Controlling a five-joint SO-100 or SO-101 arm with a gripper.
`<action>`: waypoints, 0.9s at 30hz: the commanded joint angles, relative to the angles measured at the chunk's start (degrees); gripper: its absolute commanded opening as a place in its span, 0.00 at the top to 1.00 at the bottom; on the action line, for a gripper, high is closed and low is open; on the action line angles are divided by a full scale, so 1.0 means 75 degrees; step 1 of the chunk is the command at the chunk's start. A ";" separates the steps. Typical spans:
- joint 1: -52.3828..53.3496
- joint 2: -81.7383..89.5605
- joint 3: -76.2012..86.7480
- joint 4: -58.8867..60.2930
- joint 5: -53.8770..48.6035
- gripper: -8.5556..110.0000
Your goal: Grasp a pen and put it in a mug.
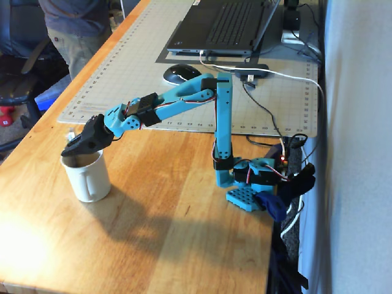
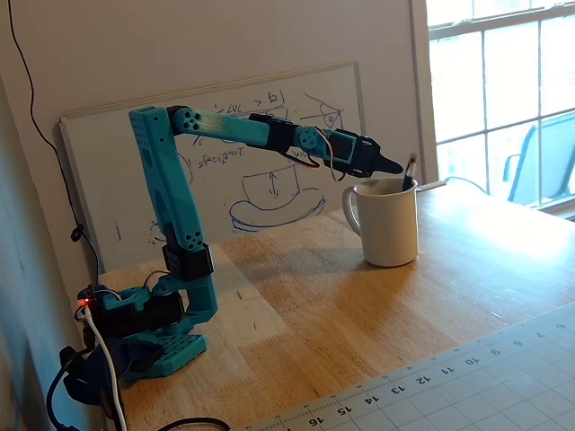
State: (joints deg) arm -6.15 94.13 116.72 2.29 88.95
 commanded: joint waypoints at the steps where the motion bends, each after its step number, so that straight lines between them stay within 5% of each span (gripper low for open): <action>1: -0.0059 0.1277 -0.0457 0.0480 -0.0082 0.84; 6: -0.0047 0.2437 -0.0527 0.1617 -0.1641 0.84; 20: 0.0668 0.4887 -0.0387 0.5215 -1.0066 0.84; 27: 0.1172 0.5883 -0.0094 0.7805 -1.1977 0.85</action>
State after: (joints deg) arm 0.97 132.89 116.72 53.09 4.22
